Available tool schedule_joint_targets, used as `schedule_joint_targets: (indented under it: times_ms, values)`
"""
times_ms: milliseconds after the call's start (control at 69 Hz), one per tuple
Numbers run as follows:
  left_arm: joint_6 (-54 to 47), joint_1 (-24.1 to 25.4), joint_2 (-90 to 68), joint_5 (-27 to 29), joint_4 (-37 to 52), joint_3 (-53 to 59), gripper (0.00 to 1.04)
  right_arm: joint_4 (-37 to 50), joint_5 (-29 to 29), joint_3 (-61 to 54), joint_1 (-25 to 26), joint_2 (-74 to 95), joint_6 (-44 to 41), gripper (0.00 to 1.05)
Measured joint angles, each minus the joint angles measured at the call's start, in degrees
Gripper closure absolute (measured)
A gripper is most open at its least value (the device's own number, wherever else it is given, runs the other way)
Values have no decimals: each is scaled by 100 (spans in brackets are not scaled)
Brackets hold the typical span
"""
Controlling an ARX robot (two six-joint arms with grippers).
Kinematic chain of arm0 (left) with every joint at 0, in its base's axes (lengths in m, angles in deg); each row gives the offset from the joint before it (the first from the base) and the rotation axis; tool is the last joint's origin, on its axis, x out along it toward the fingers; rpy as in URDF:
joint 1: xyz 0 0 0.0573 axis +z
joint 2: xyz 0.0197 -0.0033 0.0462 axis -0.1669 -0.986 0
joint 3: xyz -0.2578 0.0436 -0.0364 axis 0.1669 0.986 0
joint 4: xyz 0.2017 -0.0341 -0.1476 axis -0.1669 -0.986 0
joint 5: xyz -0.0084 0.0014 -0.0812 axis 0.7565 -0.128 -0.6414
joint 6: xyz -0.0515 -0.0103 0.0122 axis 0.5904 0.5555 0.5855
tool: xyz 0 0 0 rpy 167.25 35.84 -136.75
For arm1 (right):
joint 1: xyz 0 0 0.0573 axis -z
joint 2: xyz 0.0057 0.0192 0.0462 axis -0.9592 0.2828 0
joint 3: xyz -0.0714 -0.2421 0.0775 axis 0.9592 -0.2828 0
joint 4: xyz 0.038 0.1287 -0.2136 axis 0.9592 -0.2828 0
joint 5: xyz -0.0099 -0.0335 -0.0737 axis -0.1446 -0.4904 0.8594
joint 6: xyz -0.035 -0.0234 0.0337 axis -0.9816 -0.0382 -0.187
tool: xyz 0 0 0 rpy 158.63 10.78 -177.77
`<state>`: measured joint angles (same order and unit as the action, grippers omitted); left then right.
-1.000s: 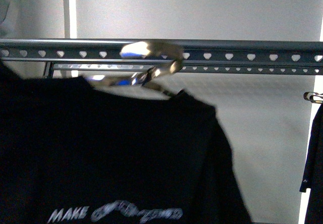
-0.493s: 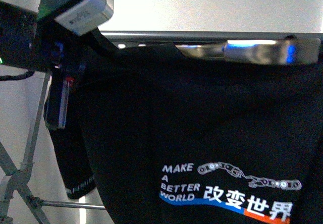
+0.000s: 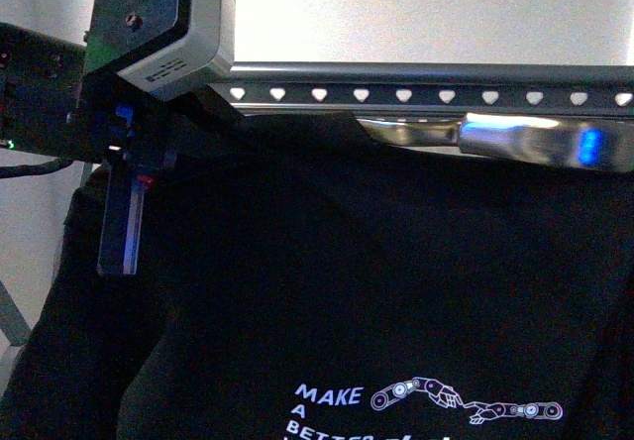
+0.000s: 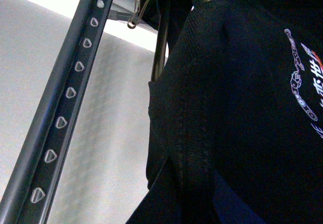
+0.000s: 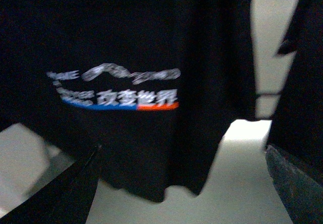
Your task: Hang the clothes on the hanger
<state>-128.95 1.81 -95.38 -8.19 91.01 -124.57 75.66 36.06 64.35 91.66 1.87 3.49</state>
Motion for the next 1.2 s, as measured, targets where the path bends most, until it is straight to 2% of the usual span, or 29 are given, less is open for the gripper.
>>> schedule_joint_targets:
  times_ms: [72, 116, 217, 319, 348, 478, 493, 667, 739, 913, 1159, 1203]
  values:
    - [-4, -22, 0, -17, 0, 0, 101, 557, -695, 660, 756, 992, -7, 7]
    - [-4, -20, 0, -20, 0, 0, 101, 876, -658, 994, 879, 1419, -177, 7]
    - [-4, 11, 0, -11, 0, 2, 101, 1766, -315, 1773, 741, 2347, -1134, 7]
    - [-4, 24, 0, -9, 4, 2, 101, 2393, -175, 2516, 295, 3167, -2697, 7]
    - [-4, 15, 0, -11, 7, 2, 101, 2413, -214, 2758, 155, 3394, -3401, 7]
    - [-4, -22, 0, -35, 7, 2, 101, 2197, -470, 3552, -354, 4081, -5447, 7]
    - [-4, -22, 0, -46, 7, 2, 101, 2142, -557, 3663, -433, 4183, -5930, 7]
    - [-4, -15, 0, -46, 7, 2, 101, 1381, -767, 4330, -885, 4745, -8229, 7]
    - [-4, -9, 0, -39, 7, 2, 101, 938, -573, 4706, -1110, 5080, -9186, 7]
    - [-7, -11, 0, -42, 7, 2, 101, 636, -208, 5160, -1416, 5576, -9694, 7]
    - [-7, -9, 0, -35, 7, 2, 101, 820, 286, 5698, -1851, 6336, -9418, 8]
    - [-7, -9, 0, -17, 7, 2, 101, 828, 393, 5805, -1867, 6498, -9274, 13]
